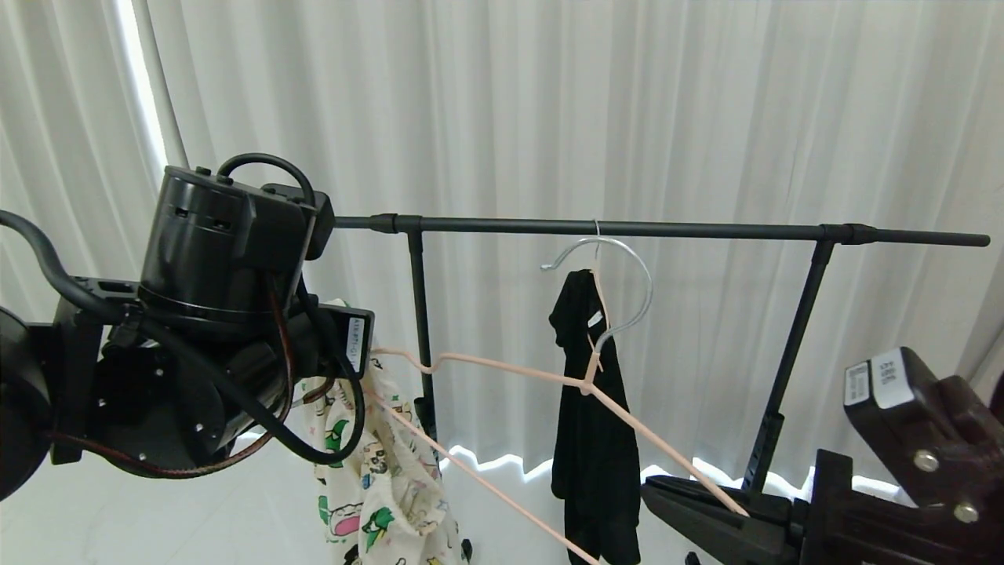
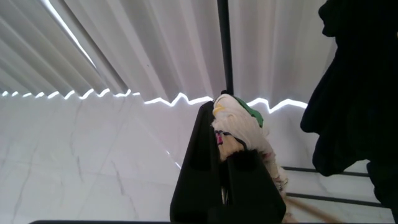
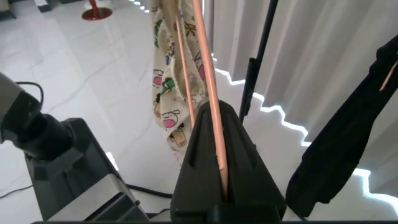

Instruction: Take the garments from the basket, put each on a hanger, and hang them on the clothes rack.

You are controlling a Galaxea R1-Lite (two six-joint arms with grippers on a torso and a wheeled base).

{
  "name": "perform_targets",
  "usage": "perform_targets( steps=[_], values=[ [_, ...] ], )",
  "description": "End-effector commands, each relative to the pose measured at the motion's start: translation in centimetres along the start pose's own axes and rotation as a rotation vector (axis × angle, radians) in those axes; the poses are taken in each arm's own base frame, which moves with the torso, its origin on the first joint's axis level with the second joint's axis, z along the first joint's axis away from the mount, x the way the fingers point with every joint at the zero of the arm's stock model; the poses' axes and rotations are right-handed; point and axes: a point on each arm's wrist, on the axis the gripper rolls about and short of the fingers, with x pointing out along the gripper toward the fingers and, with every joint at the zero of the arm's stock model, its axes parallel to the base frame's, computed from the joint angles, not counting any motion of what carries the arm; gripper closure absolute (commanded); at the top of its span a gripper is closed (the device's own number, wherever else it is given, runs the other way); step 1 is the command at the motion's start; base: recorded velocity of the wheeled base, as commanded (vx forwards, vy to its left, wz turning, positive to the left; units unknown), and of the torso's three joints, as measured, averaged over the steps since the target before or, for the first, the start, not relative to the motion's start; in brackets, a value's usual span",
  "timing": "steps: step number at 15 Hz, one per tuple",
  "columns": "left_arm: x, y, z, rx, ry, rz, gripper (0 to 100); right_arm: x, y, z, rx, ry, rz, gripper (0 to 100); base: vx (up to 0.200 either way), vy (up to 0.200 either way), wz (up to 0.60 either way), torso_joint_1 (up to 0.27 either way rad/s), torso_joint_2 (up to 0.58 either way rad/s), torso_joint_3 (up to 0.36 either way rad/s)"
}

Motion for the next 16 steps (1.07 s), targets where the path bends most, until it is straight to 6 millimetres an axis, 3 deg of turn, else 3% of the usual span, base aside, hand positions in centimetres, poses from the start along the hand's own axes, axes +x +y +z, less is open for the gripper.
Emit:
perform_targets(
  steps=[1,6,12,16],
  values=[
    [-0.3,0.0,0.1,-0.003,-0.008,-0.004,100,1.9,-0.2,-0.7,-0.004,0.028,-0.029,100,0.0,0.0,0.0,0.0,0.0,0.0],
    [-1.8,-1.1,0.1,-0.003,-0.037,-0.073,100,5.0,0.3,-1.2,-0.005,0.048,-0.036,100,0.0,0.0,0.0,0.0,0.0,0.0],
    [-5.7,-3.1,1.4,0.001,-0.132,-0.225,100,8.4,0.9,-2.5,-0.011,0.076,-0.034,100,0.0,0.0,0.0,0.0,0.0,0.0],
    [-7.9,-4.5,1.9,0.015,-0.177,-0.329,100,9.4,1.0,-2.4,-0.008,0.077,-0.036,100,0.0,0.0,0.0,0.0,0.0,0.0]
  ],
)
